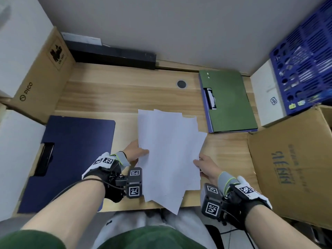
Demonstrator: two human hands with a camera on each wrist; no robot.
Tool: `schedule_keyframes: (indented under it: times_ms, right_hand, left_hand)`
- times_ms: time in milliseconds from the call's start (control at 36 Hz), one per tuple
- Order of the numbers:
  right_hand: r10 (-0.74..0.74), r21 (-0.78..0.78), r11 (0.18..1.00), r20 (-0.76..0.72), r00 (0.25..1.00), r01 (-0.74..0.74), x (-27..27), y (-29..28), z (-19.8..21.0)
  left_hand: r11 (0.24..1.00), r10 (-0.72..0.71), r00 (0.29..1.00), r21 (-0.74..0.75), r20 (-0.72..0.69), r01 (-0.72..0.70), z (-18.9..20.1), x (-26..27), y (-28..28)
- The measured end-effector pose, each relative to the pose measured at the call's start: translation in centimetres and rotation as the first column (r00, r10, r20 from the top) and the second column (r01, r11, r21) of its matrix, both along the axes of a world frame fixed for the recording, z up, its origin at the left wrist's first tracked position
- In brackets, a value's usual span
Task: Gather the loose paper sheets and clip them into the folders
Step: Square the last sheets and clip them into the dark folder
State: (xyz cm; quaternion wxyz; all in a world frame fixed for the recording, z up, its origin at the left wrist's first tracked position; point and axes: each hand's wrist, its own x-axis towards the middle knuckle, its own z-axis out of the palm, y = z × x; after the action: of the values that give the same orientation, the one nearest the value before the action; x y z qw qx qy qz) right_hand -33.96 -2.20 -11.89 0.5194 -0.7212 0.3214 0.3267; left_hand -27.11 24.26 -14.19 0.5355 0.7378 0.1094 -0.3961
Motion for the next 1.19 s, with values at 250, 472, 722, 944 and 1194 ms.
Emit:
schedule_keyframes:
  times_ms: [250, 472, 722, 944, 1194]
  right_hand:
    - [-0.094, -0.041, 0.995, 0.038, 0.995, 0.096, -1.8, -2.4, -2.0]
    - [-0.126, 0.085, 0.989, 0.049, 0.991, 0.121, -1.1, -1.5, -1.5]
    - [-0.117, 0.162, 0.982, 0.147, 0.982, 0.093, 0.4, -4.3, -1.3]
    - [-0.173, 0.216, 0.972, 0.397, 0.901, 0.092, 6.9, -2.6, 5.3]
    - [-0.182, 0.228, 0.974, 0.734, 0.654, 0.015, 12.0, -2.2, 14.7]
  left_hand:
    - [0.994, -0.041, 0.991, -0.106, -0.129, 0.028, -1.1, -1.7, -1.8]
    - [0.998, 0.042, 0.994, -0.036, -0.097, -0.045, -1.7, -2.6, -4.2]
    - [0.994, 0.102, 0.994, -0.029, 0.026, -0.102, 1.8, -1.3, -4.7]
    - [0.936, 0.327, 0.920, -0.207, 0.217, -0.284, 8.4, 1.9, -5.2]
    - [0.854, 0.507, 0.690, -0.407, 0.516, -0.324, 16.2, 4.1, -5.4]
